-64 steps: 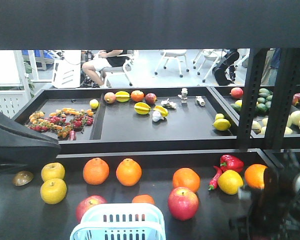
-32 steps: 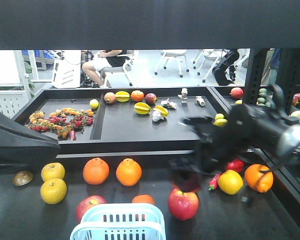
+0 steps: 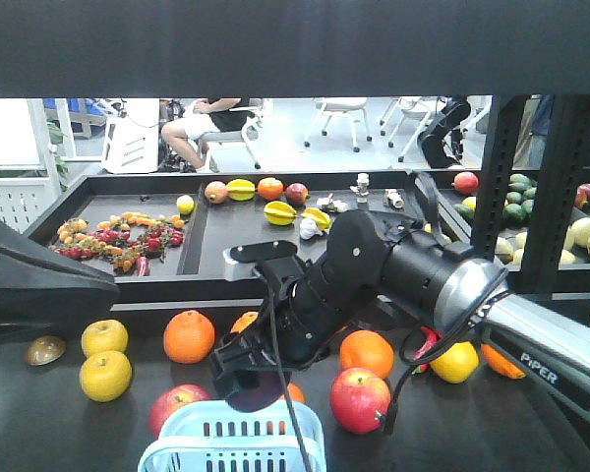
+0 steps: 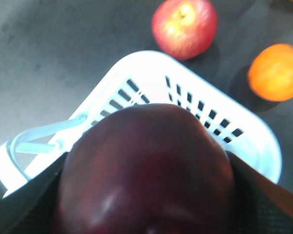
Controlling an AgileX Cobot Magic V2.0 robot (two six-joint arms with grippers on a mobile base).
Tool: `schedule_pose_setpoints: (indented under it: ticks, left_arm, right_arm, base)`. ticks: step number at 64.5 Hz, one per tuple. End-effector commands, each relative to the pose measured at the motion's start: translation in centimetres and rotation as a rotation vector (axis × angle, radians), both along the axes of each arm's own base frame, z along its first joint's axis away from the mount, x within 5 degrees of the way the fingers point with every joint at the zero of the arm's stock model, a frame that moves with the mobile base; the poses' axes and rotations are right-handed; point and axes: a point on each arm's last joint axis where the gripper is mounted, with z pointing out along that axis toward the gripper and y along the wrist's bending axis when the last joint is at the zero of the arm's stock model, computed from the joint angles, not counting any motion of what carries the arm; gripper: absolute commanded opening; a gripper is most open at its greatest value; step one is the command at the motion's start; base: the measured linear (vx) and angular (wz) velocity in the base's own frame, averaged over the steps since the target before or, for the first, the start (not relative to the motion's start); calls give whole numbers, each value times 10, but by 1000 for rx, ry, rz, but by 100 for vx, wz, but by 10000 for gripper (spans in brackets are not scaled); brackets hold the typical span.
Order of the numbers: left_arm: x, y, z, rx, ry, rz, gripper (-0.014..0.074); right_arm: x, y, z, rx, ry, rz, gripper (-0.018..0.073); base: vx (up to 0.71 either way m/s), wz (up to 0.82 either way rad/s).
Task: Pick three apples into basket with both arms
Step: 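Carry the apple over the basket and release it inside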
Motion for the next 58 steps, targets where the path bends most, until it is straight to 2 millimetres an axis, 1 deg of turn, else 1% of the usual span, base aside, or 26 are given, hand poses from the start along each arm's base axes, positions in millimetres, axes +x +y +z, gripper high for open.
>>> schedule_pose_setpoints:
  ticks: [1,10,16,21,30,36,44,50,55,58]
  left_arm:
    - [-6,0,15,-77,-57,5,-8]
    - [-6,0,15,-77,-57,5,-8]
    - [-6,0,15,-77,-57,5,-8]
    - [-6,0,15,-77,-57,5,-8]
    - [-6,0,15,-77,-57,5,-8]
    - [-6,0,15,-77,-57,5,-8]
    - [-6,0,15,-77,-57,5,-8]
    - [-6,0,15,-77,-57,5,-8]
    - [-6,0,15,-77,-57,5,-8]
    - [-6,0,15,-77,-57,5,-8]
  right_arm:
    - [-7,-4,42,85,-108,-8,432]
    - [-7,-4,42,86,-109,-8,558]
    - [-6,-3,43,96,-117,-20,620]
    - [-5,-3,44,103,-125,-26,645]
    - [-4,-3,44,110,-130,-34,644]
    - [-3,-3,45,116,-137,-38,631]
    - [-3,-3,50,114,-160,-38,576]
    - [1,-10,65,82,-233,-57,503]
    - [5,-21,82,39,-308,-106,434]
    - [8,-31,93,7,-339,-163,376]
  base:
    - [0,0]
    - [0,0]
    - [0,0]
    - [0,0]
    - [0,0]
    - [0,0]
    - [0,0]
    - [0,0]
    - [0,0]
    - [0,0]
